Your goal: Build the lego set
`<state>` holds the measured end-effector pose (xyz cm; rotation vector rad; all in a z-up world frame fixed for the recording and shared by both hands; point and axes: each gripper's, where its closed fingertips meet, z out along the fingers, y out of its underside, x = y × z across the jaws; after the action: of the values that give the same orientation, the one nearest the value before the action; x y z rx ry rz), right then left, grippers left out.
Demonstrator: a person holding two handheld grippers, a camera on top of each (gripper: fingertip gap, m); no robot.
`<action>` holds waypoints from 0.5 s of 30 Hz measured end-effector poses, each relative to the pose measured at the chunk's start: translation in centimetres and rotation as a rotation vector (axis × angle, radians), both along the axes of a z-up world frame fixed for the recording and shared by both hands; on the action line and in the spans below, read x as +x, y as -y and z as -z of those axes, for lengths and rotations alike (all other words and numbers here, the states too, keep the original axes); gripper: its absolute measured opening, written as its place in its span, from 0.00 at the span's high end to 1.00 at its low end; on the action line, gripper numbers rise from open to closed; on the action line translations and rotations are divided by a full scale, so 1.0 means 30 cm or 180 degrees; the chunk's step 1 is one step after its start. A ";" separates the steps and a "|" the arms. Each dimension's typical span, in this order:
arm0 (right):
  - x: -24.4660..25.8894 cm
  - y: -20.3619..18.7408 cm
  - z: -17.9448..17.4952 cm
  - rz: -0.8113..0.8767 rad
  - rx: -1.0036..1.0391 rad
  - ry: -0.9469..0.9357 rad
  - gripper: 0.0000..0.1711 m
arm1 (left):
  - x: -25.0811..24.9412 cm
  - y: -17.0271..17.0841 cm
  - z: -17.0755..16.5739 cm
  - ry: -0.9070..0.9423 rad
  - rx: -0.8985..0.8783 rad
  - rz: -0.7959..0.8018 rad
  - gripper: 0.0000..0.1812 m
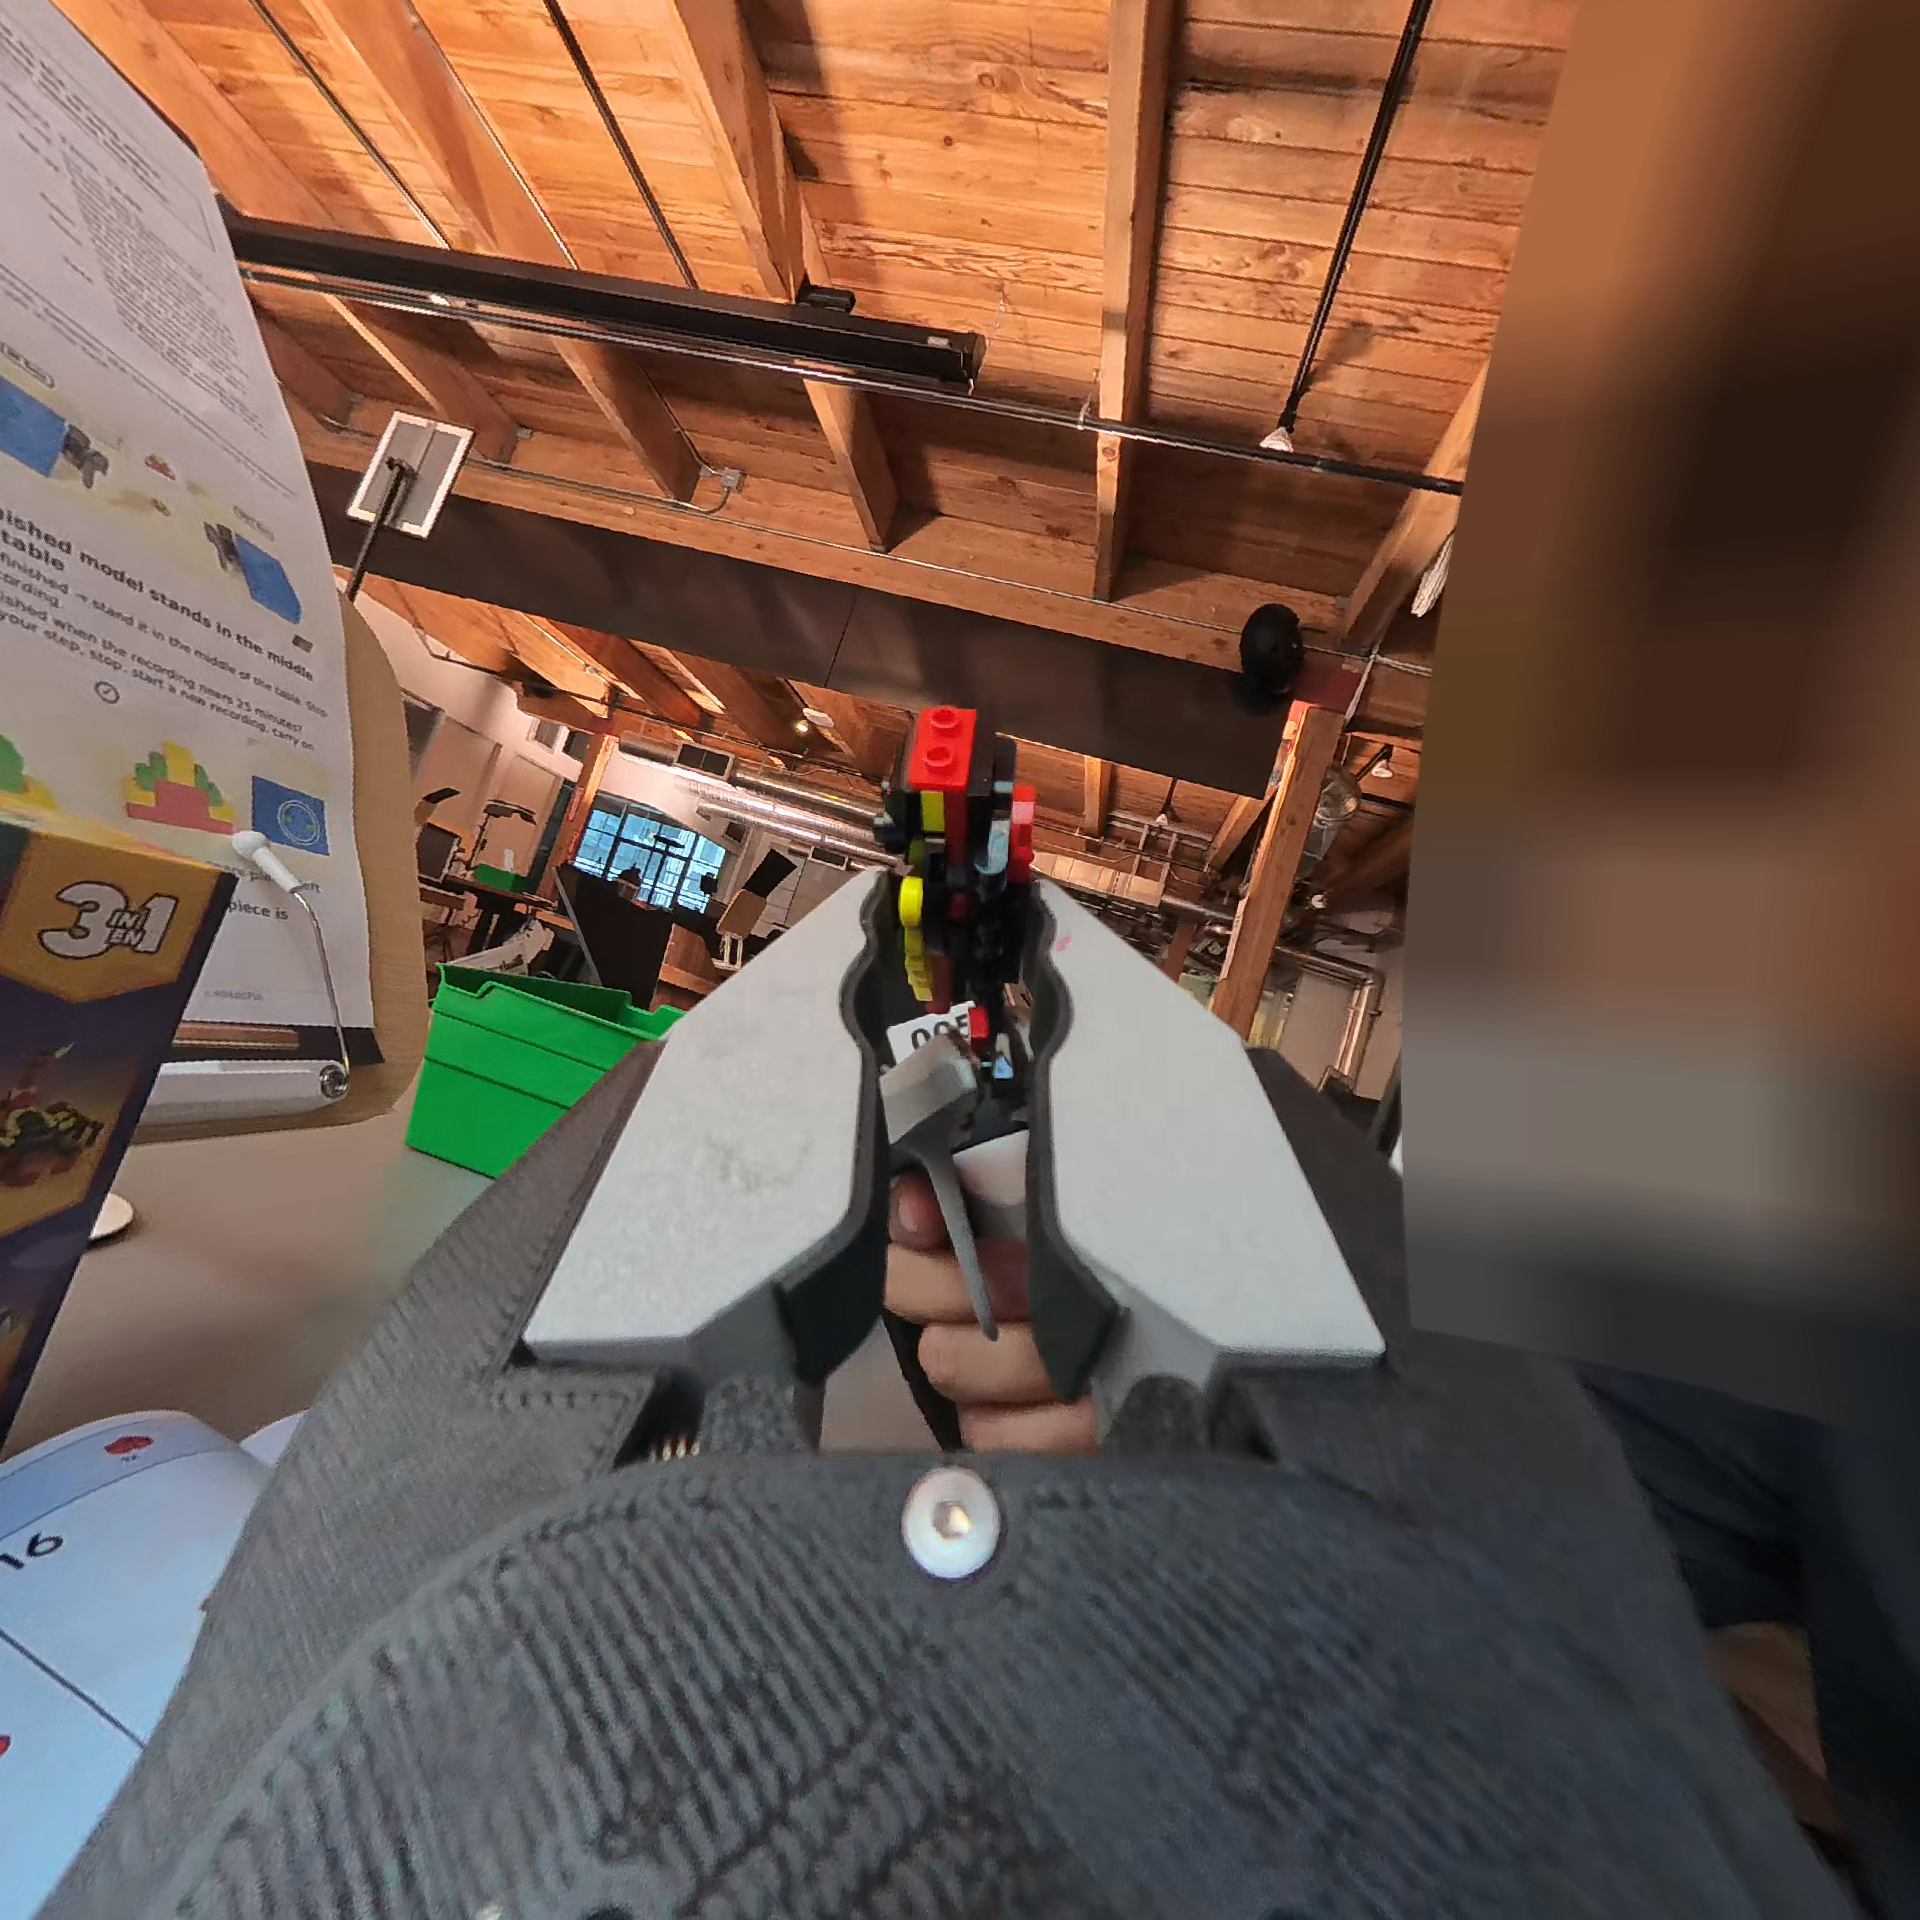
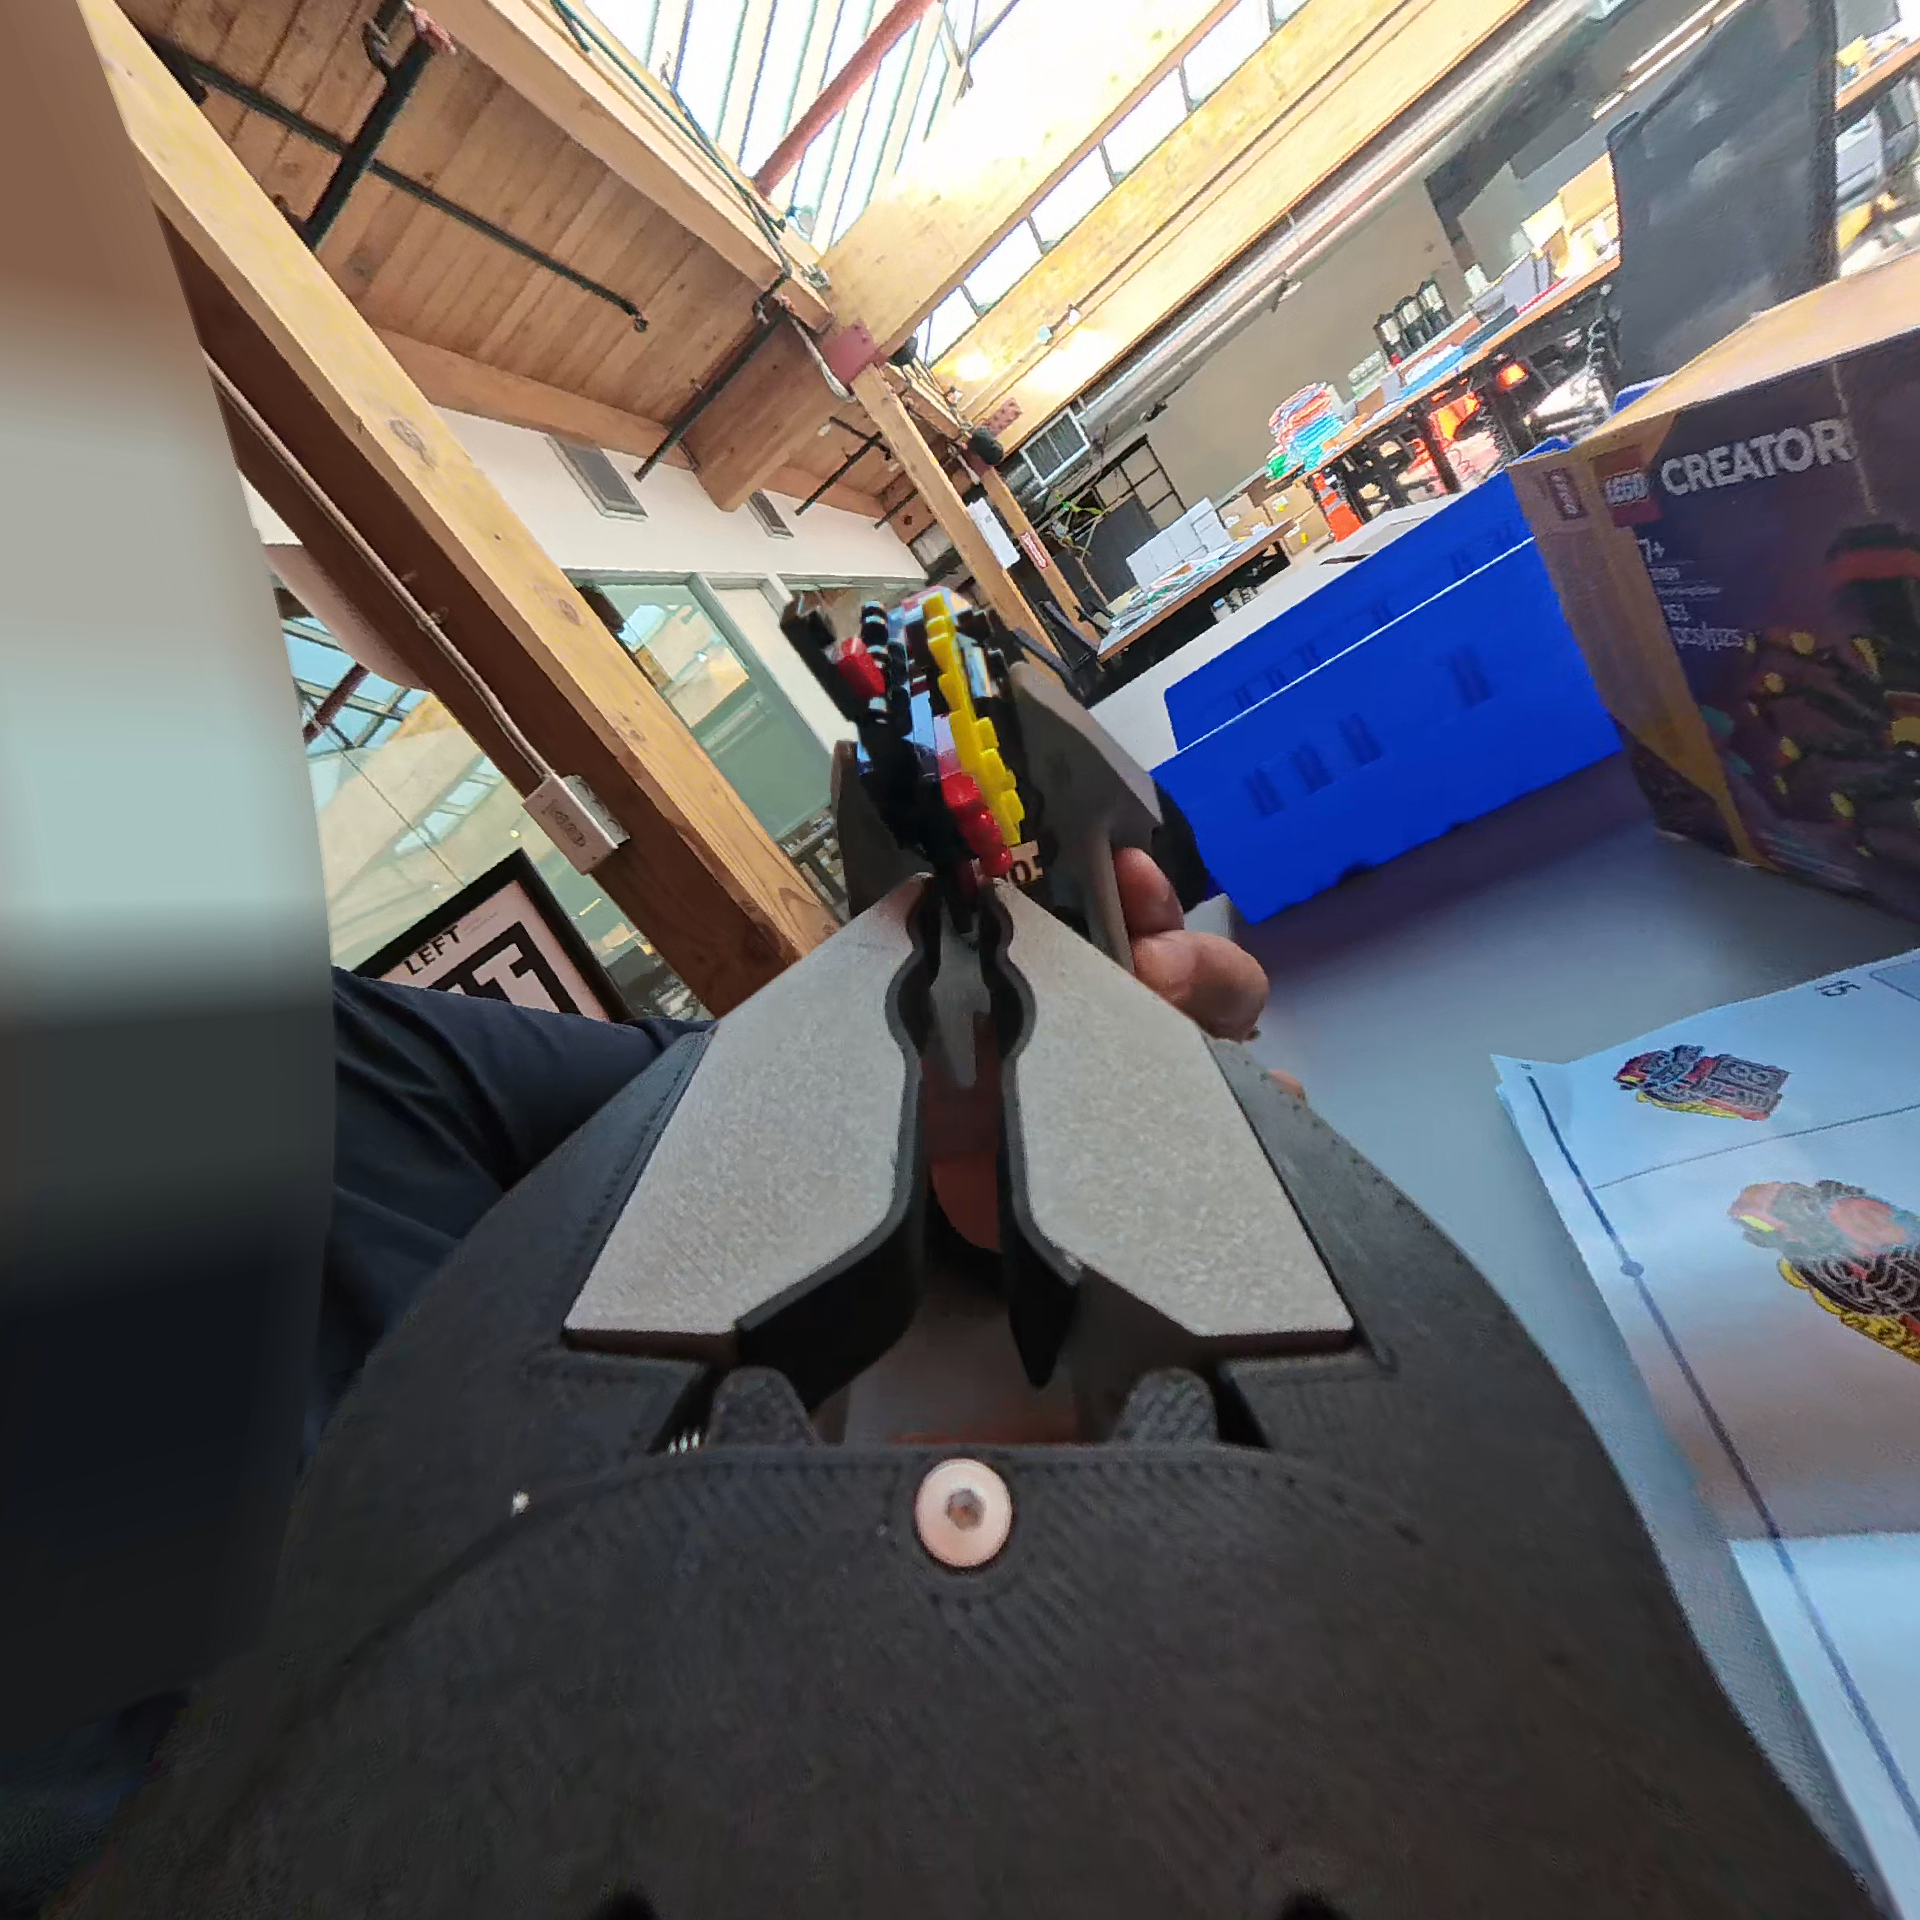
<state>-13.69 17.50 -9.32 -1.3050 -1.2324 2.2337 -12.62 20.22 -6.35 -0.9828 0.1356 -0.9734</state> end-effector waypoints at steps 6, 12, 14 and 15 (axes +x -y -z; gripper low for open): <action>0.010 0.010 -0.005 -0.0257 -0.0324 0.0012 0.98 | 0.006 0.006 -0.001 -0.0122 0.0053 -0.0037 0.88; 0.012 -0.008 0.009 -0.0304 -0.0447 0.0080 0.94 | -0.009 -0.013 0.018 -0.0213 -0.0035 -0.0155 0.88; 0.019 -0.040 0.030 -0.0161 -0.0234 0.0129 0.94 | -0.039 -0.026 0.026 -0.0138 -0.0134 -0.0206 0.88; 0.021 -0.065 0.046 -0.0001 -0.0003 0.0179 0.93 | -0.053 -0.034 0.034 -0.0110 -0.0203 -0.0223 0.88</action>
<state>-13.07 19.46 -10.70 -1.3770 -1.2512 2.2120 -14.22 21.25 -7.36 -1.0566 0.0988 -0.9015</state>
